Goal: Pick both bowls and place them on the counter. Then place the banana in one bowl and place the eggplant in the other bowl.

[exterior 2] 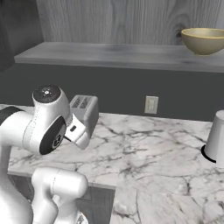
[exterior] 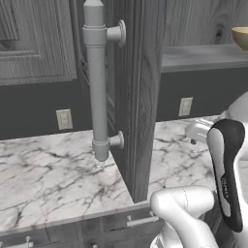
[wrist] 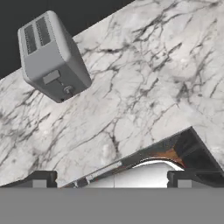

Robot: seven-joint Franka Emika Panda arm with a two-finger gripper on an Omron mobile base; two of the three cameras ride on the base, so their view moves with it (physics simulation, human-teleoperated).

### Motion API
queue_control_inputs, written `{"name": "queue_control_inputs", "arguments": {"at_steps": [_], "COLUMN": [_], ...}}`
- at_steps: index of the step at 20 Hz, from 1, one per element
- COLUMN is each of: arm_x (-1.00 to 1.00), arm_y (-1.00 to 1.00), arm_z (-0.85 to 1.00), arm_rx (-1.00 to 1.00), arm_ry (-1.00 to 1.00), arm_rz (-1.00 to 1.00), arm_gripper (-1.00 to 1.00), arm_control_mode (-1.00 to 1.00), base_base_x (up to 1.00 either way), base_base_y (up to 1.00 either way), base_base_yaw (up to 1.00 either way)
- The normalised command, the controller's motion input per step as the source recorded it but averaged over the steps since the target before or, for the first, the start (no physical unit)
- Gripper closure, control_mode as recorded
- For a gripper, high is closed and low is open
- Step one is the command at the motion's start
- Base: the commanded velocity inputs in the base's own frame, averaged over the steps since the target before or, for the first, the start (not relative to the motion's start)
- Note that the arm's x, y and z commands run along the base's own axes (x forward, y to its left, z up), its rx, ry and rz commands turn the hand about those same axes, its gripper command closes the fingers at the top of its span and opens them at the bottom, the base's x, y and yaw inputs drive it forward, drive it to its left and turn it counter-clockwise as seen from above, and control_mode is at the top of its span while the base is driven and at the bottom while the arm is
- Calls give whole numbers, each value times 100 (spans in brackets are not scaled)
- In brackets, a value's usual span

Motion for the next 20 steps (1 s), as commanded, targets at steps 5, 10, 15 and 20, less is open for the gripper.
{"name": "queue_control_inputs", "arguments": {"at_steps": [5,10,15,20], "arm_x": [-68,-42,-3,12], "arm_y": [-38,-37,-35,-22], "arm_z": [26,51,62,77], "arm_rx": [-18,-21,-28,-30], "arm_ry": [-17,-11,-5,0], "arm_rz": [-4,0,0,0], "arm_gripper": [-100,-100,-100,-100], "arm_control_mode": [-100,-100,-100,-100], "base_base_x": [0,0,0,0], "base_base_y": [0,0,0,0], "base_base_yaw": [0,0,0,0]}}
